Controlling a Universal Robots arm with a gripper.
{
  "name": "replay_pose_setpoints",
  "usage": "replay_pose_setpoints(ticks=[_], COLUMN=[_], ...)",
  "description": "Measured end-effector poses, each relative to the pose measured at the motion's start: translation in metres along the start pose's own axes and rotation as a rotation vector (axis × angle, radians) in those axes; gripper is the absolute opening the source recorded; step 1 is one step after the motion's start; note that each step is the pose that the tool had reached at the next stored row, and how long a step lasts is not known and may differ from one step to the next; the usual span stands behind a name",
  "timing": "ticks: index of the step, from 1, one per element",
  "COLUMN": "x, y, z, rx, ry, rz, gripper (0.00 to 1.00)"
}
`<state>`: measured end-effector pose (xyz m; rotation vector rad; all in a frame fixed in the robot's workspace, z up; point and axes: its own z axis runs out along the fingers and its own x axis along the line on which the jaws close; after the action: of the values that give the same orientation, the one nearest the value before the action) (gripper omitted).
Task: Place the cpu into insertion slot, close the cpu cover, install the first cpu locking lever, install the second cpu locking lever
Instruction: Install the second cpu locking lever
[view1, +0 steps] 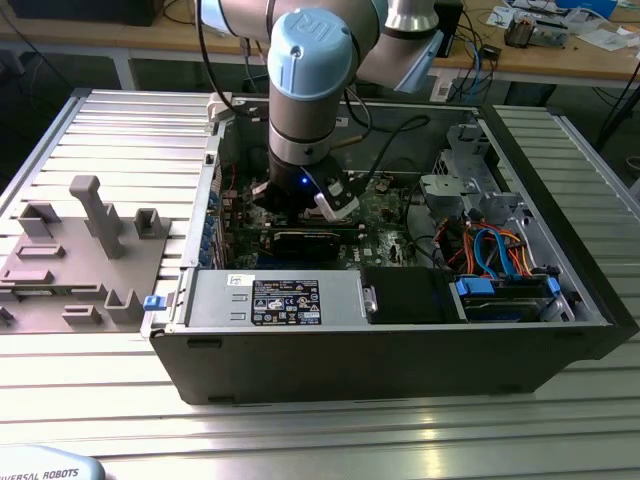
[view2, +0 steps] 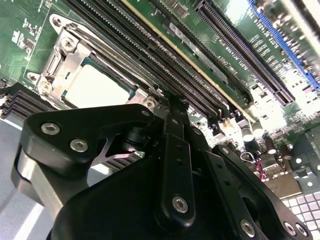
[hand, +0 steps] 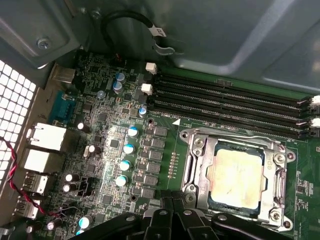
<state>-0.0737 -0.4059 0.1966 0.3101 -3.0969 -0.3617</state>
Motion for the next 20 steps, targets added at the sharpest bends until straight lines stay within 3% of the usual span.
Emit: replay_pose_setpoints(ticks=[3, 9, 11, 15, 20], x=[0.0001, -0.0002, -0.0022, -0.0162, -0.0321], y=[-0.0002, 0.0017, 0.0015, 0.0011, 0.0061], z=[-0.0011, -0.0094, -0.0098, -0.0097, -0.0083], rx=[0.0, 0.0007, 0.0051, 0.0234, 0.0426], ry=[0.0001, 0.0005, 0.0022, 0.016, 0.0278], rz=[-0.001, -0.002, -0.002, 0.002, 0.004], gripper=[0.11, 0.11, 0.11, 0.11, 0.11])
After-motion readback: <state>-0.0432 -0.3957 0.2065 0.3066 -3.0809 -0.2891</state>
